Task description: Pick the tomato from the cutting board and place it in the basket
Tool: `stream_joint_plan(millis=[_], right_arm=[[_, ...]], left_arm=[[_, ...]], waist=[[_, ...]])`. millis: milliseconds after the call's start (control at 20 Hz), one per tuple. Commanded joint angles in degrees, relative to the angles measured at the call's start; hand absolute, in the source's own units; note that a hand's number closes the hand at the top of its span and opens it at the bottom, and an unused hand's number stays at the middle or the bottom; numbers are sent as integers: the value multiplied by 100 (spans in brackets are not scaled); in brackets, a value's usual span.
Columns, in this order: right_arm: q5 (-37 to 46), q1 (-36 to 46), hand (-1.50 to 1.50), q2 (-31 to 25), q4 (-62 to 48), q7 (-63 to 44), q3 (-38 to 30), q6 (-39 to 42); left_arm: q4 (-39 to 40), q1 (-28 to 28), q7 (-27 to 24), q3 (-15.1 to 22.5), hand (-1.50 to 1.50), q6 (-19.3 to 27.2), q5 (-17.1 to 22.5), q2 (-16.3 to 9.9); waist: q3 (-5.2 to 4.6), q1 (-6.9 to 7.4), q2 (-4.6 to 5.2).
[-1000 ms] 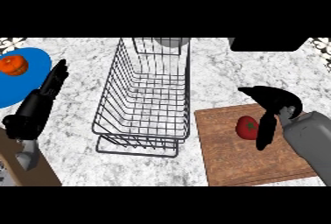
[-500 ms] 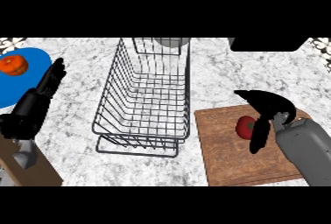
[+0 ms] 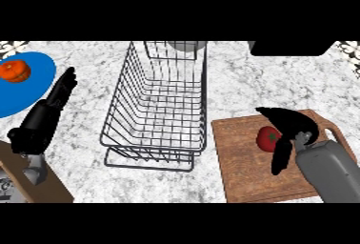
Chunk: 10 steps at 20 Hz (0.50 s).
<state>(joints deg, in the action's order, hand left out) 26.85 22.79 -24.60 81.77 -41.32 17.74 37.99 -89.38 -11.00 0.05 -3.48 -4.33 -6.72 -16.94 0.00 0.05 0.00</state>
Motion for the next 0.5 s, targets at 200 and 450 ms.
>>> stream_joint_plan(millis=[200, 450], right_arm=[[570, -37, -150, 285, -267, 271, -258, 230], [694, -124, 150, 546, -446, 345, -544, 202]], left_arm=[[-101, -350, 396, -120, 0, -74, -122, 133], [-233, 17, 139, -273, 0, -255, -75, 139]], waist=[[1, 3, 0], [0, 6, -2]])
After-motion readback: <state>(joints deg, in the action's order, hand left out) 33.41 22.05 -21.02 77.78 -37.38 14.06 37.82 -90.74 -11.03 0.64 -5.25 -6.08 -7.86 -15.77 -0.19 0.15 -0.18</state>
